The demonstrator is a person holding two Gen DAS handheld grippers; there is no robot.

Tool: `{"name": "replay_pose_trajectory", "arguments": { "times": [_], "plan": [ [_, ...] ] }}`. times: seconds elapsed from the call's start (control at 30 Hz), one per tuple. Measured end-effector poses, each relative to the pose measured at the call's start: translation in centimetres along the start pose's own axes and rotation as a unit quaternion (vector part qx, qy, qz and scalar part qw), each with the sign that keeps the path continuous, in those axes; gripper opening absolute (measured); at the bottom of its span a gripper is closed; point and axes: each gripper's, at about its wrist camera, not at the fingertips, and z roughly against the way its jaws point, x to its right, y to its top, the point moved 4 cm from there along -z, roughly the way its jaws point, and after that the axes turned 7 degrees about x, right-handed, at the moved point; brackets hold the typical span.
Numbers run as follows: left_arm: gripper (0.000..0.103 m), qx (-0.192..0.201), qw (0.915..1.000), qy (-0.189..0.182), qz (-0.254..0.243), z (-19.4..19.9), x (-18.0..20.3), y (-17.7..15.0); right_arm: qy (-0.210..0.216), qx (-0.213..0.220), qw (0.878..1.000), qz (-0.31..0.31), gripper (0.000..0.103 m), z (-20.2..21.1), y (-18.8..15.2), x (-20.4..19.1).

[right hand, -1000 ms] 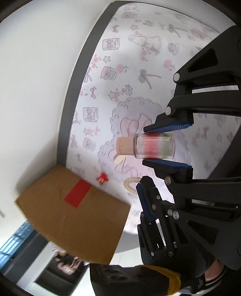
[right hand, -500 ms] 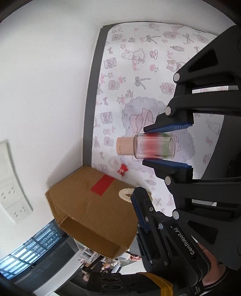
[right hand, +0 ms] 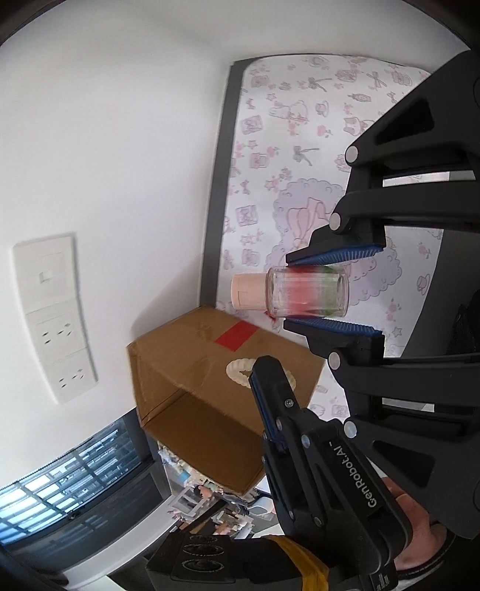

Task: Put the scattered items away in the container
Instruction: 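Lift the bottle and beige ring off the sheet with both grippers, then carry the bottle and ring into the box and open both grippers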

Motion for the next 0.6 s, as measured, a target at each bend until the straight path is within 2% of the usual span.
{"name": "replay_pose_trajectory", "arguments": {
  "times": [0.33,0.6],
  "plan": [
    [0.009,0.037,0.9991,0.0,0.019,2.9,-3.4,2.1,0.011,0.023,0.999,0.026,0.028,0.1,2.9,-3.6],
    [0.009,0.057,0.9973,0.022,0.041,4.4,-7.3,3.3,0.03,0.02,0.998,0.051,0.028,-1.9,4.5,-7.5]
  ]
}}
